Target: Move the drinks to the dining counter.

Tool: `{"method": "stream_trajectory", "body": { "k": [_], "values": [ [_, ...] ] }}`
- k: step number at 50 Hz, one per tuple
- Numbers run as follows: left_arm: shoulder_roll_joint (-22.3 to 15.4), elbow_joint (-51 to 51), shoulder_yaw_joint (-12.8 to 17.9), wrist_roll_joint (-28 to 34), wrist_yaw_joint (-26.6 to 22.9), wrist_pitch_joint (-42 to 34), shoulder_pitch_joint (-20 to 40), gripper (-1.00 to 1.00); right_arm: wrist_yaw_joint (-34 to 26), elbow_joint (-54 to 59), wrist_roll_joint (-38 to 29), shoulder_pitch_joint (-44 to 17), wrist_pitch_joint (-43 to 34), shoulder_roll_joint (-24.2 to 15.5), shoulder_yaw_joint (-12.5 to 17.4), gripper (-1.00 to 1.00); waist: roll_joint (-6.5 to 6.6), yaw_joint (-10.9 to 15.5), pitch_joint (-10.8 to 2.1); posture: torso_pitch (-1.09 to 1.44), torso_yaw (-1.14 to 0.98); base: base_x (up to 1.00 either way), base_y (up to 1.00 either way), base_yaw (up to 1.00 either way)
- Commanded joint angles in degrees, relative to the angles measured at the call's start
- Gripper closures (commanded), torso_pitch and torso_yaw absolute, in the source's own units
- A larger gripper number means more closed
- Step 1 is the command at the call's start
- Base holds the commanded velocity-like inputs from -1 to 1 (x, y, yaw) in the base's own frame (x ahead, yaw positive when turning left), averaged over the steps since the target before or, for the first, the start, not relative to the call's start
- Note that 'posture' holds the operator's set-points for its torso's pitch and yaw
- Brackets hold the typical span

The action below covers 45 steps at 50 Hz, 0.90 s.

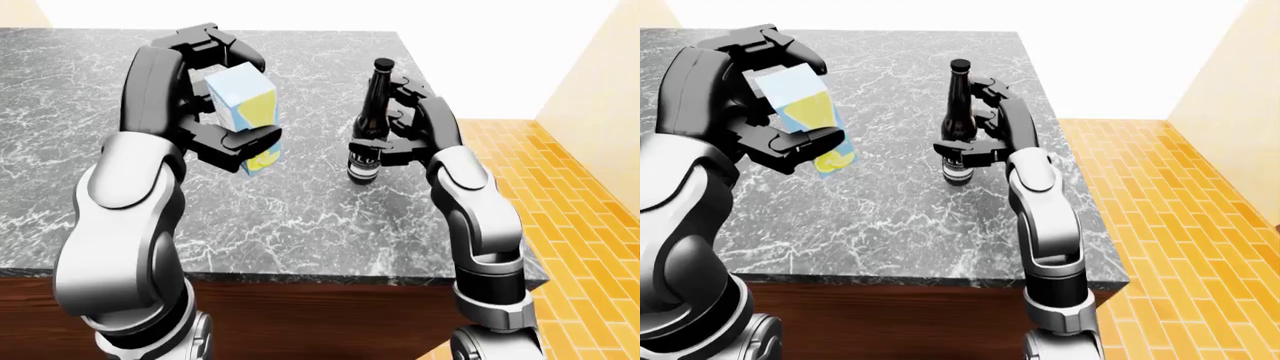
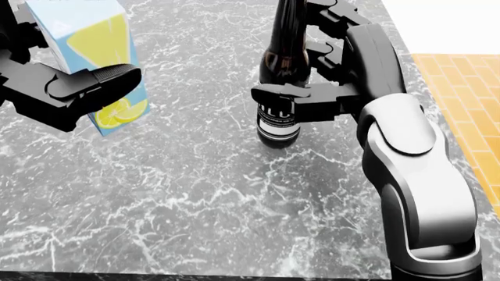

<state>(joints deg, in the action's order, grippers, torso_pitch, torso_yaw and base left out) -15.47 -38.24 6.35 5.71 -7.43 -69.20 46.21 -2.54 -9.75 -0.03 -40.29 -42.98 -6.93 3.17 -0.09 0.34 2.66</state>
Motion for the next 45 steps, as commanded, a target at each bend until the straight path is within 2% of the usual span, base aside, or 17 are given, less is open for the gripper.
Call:
{"method": "stream_trajectory", "body": {
  "k": [1,5,6,8,9,21,30,34,45],
  "values": [
    [-0.5,-1.8,0.8,0.5,0.5,2.2,2.0,1.00,-0.1,-2.8,-0.1,-1.7,0.9,-0.4,0.3,-0.40,0.13,0.0,-1.76,0.00,0.00,0.00,0.00,0.00],
    [0.0,-1.5,0.6,0.5,0.7,2.1,2.3,1.00,-0.8,-6.4,-0.4,0.1,-0.8,-0.8,0.4,-0.46,0.05,0.0,-1.72,0.00,0.00,0.00,0.00,0.00],
    [0.2,-1.4,0.4,0.5,0.8,2.1,2.4,1.00,-1.1,-6.9,-0.5,0.8,-0.8,-0.9,0.4,-0.65,0.02,0.1,-1.71,0.00,0.00,0.00,0.00,0.00],
    [0.3,-1.2,0.3,0.5,1.0,2.3,2.5,1.00,-1.4,-7.6,-0.7,1.3,-0.9,-1.0,0.5,-0.78,-0.03,0.1,-1.68,0.00,0.00,0.00,0.00,0.00],
    [0.4,-0.5,0.2,0.5,1.1,2.7,2.6,1.00,-1.7,-8.8,-0.8,2.3,-1.1,-1.2,0.6,-1.00,-0.05,0.1,-1.69,0.00,0.00,0.00,0.00,0.00],
    [2.2,2.5,-1.4,1.5,1.8,4.8,3.3,1.00,-3.4,-16.8,0.0,7.1,-4.2,-3.3,3.8,-1.00,-0.32,0.2,-1.73,0.00,0.00,0.00,0.00,0.00],
    [6.2,7.2,-4.1,2.7,2.7,9.8,2.7,1.00,-3.0,-21.9,2.7,13.6,-3.8,-4.3,6.8,-1.00,-0.80,0.3,-1.90,0.00,0.00,0.00,0.00,0.00],
    [7.9,8.3,-5.4,3.9,2.6,11.5,2.1,1.00,-3.1,-24.3,4.0,14.8,-5.3,-5.1,7.9,-1.00,-0.96,0.3,-1.97,0.00,0.00,0.00,0.00,0.00],
    [11.8,15.6,-6.2,5.2,3.4,18.4,1.6,1.00,-2.5,-27.1,5.9,15.9,-6.5,-6.1,9.5,-1.00,-1.29,0.3,-2.09,0.00,0.00,0.00,0.00,0.00]
  ]
}}
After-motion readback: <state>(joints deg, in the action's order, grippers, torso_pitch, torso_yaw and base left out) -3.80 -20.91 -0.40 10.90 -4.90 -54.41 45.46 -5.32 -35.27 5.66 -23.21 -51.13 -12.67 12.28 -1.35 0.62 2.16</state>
